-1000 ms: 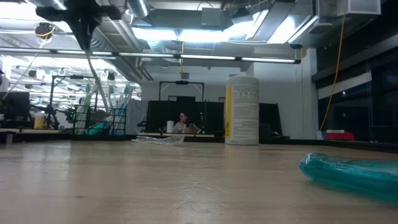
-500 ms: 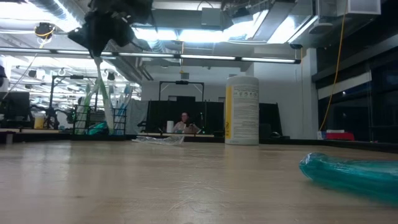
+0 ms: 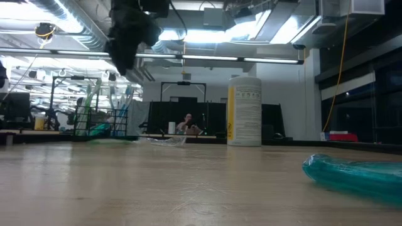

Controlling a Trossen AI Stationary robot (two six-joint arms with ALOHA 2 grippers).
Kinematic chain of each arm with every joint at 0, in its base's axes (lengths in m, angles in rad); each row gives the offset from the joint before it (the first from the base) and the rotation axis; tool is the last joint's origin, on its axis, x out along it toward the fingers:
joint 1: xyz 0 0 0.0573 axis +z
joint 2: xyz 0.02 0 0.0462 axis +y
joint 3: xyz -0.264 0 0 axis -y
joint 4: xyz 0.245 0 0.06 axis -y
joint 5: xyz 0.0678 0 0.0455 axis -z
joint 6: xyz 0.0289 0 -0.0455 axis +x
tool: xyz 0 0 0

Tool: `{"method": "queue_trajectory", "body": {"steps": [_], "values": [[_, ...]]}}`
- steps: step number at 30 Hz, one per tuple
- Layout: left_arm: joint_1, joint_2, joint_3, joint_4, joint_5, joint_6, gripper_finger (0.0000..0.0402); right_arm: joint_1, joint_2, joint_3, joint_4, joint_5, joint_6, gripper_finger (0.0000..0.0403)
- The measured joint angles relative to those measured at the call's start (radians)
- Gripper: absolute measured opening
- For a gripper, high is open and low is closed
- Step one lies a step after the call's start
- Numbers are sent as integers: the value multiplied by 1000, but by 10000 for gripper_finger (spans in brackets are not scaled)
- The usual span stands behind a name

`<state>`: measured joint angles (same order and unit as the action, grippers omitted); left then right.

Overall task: Pick & Place toothbrushing station
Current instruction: Put the green toothbrush into the left section of the black organizer

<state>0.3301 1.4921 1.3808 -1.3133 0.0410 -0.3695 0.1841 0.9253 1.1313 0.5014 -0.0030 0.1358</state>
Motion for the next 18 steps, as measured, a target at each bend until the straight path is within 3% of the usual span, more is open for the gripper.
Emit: {"method": "queue_trajectory", "body": {"steps": [6,12,18], "values": [[-51,20,0,53,-127,-151,247,0,10,0,0,22,-15,60],[-84,148,0,224,-210,-295,196,0,28,0,14,49,-43,60],[-56,324,0,233,-238,-322,144,0,27,0,38,49,-42,60]]}}
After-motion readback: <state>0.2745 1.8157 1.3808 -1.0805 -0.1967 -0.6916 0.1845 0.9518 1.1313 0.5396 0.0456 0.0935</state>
